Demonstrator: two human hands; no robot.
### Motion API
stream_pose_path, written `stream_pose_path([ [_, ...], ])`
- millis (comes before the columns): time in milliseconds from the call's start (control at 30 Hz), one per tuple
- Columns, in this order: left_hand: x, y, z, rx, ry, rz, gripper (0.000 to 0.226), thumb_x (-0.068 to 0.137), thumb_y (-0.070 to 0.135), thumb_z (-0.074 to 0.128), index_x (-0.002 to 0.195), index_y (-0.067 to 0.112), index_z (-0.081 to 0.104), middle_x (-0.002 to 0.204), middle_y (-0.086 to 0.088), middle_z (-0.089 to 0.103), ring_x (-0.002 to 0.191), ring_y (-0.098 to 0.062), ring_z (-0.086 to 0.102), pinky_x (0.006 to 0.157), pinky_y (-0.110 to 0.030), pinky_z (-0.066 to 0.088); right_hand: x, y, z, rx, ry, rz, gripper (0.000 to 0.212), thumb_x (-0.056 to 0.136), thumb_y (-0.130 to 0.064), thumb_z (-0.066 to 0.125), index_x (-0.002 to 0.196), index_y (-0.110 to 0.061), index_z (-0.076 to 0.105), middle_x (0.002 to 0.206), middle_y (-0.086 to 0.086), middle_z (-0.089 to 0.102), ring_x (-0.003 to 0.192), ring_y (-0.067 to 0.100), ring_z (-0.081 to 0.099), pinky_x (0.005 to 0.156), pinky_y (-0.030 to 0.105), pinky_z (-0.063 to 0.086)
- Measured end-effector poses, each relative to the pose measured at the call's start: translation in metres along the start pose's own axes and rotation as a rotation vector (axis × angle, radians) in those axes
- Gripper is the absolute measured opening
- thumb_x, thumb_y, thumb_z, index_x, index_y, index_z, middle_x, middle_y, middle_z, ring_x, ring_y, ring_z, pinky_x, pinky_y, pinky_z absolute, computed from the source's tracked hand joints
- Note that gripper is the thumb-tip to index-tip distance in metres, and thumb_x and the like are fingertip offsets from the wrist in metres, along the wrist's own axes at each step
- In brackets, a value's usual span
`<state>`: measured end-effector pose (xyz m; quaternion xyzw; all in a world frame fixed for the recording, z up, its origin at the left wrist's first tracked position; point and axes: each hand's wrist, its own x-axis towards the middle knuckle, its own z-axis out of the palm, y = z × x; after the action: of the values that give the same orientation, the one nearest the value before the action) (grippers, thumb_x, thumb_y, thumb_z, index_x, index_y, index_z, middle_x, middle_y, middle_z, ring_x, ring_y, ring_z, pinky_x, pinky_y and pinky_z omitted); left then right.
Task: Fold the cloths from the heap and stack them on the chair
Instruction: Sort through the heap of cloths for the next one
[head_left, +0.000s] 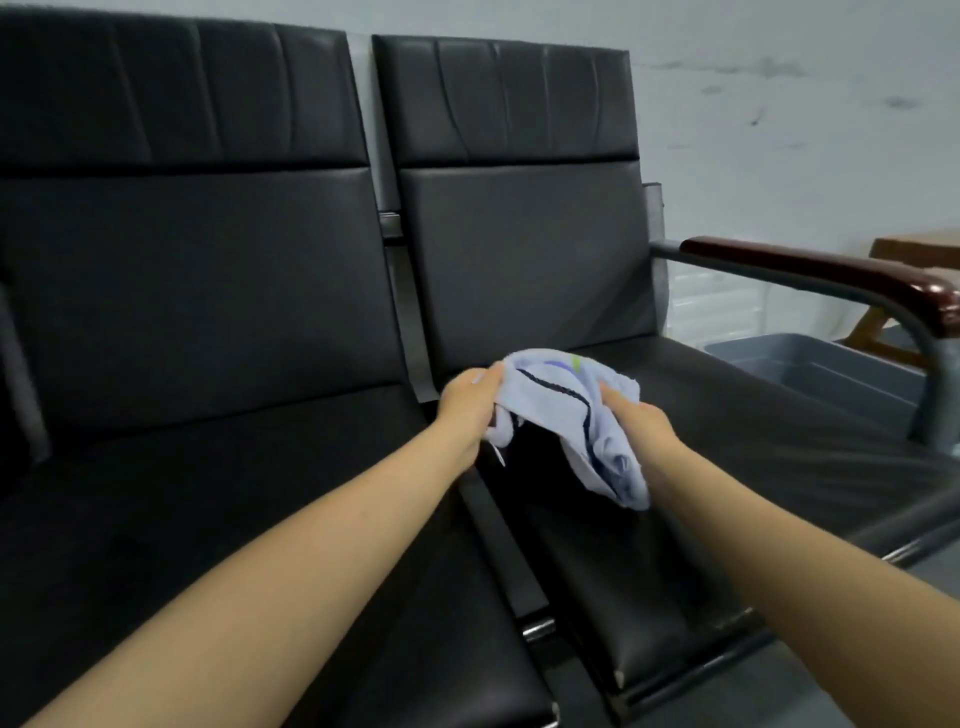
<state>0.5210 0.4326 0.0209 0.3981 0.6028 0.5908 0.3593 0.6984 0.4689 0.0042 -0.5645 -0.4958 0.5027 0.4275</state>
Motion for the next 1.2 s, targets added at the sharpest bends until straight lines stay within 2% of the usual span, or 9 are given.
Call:
stream_pose_path([
  [200, -0.043, 0.081, -0.168, -0.05, 0.304, 0.153, 0.027, 0.098, 0.032, 0.05, 0.106, 0.01, 0.063, 0.092, -0.003, 0.064, 0.083, -0.016, 0.058, 0.067, -0.027, 0.045, -0.079, -0.077, 0.096, 0.244, -0.395, -0.097, 0.059, 0.094, -0.047, 0.055, 0.134, -0.004, 0.052, 0.132, 0.018, 0.058, 0.093, 0.024, 0.059, 0.066, 0.031, 0.052],
  [400, -0.122, 0.048, -0.298, 0.146, 0.468, 0.17, 0.026, 0.097, 0.031, 0.052, 0.092, 0.007, 0.062, 0.068, -0.01, 0.058, 0.064, -0.022, 0.054, 0.055, -0.028, 0.041, -0.129, -0.083, 0.178, 0.206, -0.676, 0.039, 0.047, 0.091, -0.044, 0.061, 0.12, -0.008, 0.062, 0.104, 0.005, 0.07, 0.087, 0.016, 0.067, 0.071, 0.029, 0.052],
  [533, -0.157, -0.015, -0.345, 0.599, 0.504, -0.151, 0.041, 0.072, 0.046, 0.046, 0.075, 0.011, 0.068, 0.09, -0.011, 0.065, 0.093, -0.03, 0.06, 0.083, -0.037, 0.049, -0.141, -0.045, 0.199, -0.084, -0.643, 0.186, 0.033, 0.09, -0.032, 0.066, 0.11, -0.006, 0.063, 0.096, 0.01, 0.071, 0.087, 0.022, 0.067, 0.077, 0.034, 0.051],
  [633, -0.162, -0.03, -0.364, 0.847, 0.386, -0.472, 0.034, 0.077, 0.042, 0.05, 0.078, 0.013, 0.068, 0.093, -0.01, 0.065, 0.101, -0.031, 0.061, 0.087, -0.034, 0.048, -0.144, -0.026, 0.201, -0.203, -0.566, 0.259, 0.034, 0.083, -0.029, 0.074, 0.108, -0.008, 0.061, 0.113, 0.01, 0.065, 0.107, 0.028, 0.06, 0.099, 0.041, 0.045],
  [733, -0.161, -0.03, -0.372, 0.957, 0.407, -0.378, 0.039, 0.088, 0.037, 0.05, 0.061, 0.01, 0.06, 0.068, -0.005, 0.059, 0.078, -0.027, 0.063, 0.064, -0.029, 0.043, -0.139, -0.027, 0.202, -0.17, -0.544, 0.245, 0.04, 0.08, -0.032, 0.076, 0.11, -0.009, 0.061, 0.112, 0.011, 0.066, 0.105, 0.028, 0.062, 0.1, 0.042, 0.045],
  [833, -0.158, -0.032, -0.374, 0.99, 0.45, -0.248, 0.035, 0.09, 0.035, 0.051, 0.073, 0.011, 0.071, 0.078, -0.006, 0.068, 0.077, -0.023, 0.064, 0.069, -0.032, 0.05, -0.139, -0.033, 0.206, -0.148, -0.562, 0.208, 0.039, 0.084, -0.038, 0.072, 0.107, -0.008, 0.064, 0.108, 0.011, 0.069, 0.102, 0.028, 0.063, 0.097, 0.04, 0.047],
  [1000, -0.131, -0.033, -0.352, 0.975, 0.505, -0.066, 0.02, 0.094, 0.034, 0.048, 0.082, 0.025, 0.062, 0.084, 0.004, 0.063, 0.081, -0.018, 0.059, 0.062, -0.029, 0.041, -0.136, -0.033, 0.202, -0.19, -0.677, 0.12, 0.047, 0.081, -0.044, 0.073, 0.111, -0.008, 0.068, 0.105, 0.01, 0.074, 0.103, 0.028, 0.067, 0.097, 0.042, 0.05],
  [1133, -0.1, -0.053, -0.328, 1.0, 0.443, 0.034, 0.034, 0.098, 0.042, 0.042, 0.08, 0.021, 0.063, 0.092, 0.0, 0.057, 0.089, -0.022, 0.056, 0.067, -0.033, 0.044, -0.14, -0.028, 0.193, -0.339, -0.844, 0.007, 0.04, 0.085, -0.038, 0.07, 0.107, -0.005, 0.071, 0.104, 0.01, 0.074, 0.103, 0.025, 0.069, 0.099, 0.041, 0.05],
  [1200, -0.088, -0.061, -0.316, 0.968, 0.372, -0.021, 0.04, 0.099, 0.047, 0.037, 0.084, 0.02, 0.063, 0.09, 0.0, 0.059, 0.085, -0.02, 0.058, 0.069, -0.033, 0.045, -0.144, -0.02, 0.194, -0.485, -0.885, -0.023, 0.043, 0.085, -0.045, 0.068, 0.098, -0.005, 0.073, 0.095, 0.005, 0.075, 0.096, 0.021, 0.07, 0.089, 0.031, 0.055],
])
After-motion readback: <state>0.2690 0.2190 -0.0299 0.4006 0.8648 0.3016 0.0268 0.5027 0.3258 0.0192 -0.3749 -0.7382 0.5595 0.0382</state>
